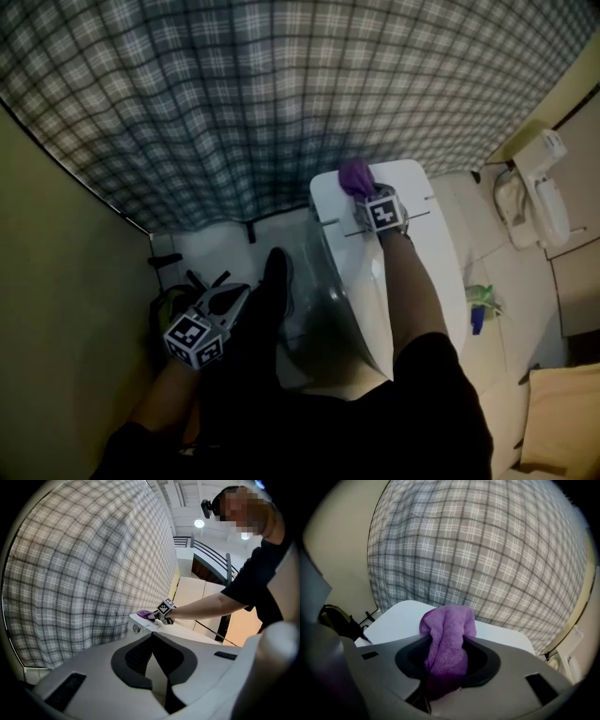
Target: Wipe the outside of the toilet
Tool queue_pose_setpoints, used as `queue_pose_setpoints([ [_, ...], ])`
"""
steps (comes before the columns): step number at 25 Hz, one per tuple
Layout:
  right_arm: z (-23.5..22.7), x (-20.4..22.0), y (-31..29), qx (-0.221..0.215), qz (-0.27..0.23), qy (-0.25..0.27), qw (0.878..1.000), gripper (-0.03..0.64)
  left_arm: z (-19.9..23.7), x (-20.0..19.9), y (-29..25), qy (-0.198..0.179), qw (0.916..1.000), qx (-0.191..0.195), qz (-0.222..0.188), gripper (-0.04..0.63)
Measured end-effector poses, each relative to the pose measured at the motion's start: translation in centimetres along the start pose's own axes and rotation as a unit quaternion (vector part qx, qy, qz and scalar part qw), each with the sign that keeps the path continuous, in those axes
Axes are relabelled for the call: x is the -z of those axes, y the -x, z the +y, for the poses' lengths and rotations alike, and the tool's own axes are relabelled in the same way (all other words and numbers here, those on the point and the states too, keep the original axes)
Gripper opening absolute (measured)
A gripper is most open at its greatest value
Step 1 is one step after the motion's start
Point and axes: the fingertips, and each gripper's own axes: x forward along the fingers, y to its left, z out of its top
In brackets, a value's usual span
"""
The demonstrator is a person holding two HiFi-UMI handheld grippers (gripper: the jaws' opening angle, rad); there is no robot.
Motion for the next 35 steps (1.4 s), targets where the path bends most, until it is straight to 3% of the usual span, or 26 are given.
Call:
queue_pose_setpoints([
  [4,2.7,1.8,4.7,-0.005,0.050,0.034,0.998,0.143,-0.8,0.3,2.4,0.006,0.9994,0.019,-0.026,0.006],
  [8,5.9,8.1,10.4,-0.015,0.076,0.037,0.996,0.143,-4.0,0.4,3.8,-0.011,0.9989,0.035,-0.029,0.006],
  [18,12.3,28.2,28.9,-0.031,0.130,0.051,0.990,0.143,-19.8,0.1,1.8,-0.064,0.9909,0.107,-0.050,0.006],
  [24,15.9,38.2,37.6,-0.046,0.144,0.057,0.987,0.143,-28.3,1.3,-1.1,-0.088,0.9834,0.152,-0.043,0.006],
  [29,16.1,41.2,41.9,-0.015,0.133,0.081,0.988,0.146,-34.3,1.5,-4.0,-0.107,0.9722,0.205,-0.038,0.006],
  [35,12.0,37.9,45.3,-0.016,0.019,-0.051,0.998,0.149,-35.7,0.9,-6.3,-0.090,0.9717,0.214,-0.040,0.006],
])
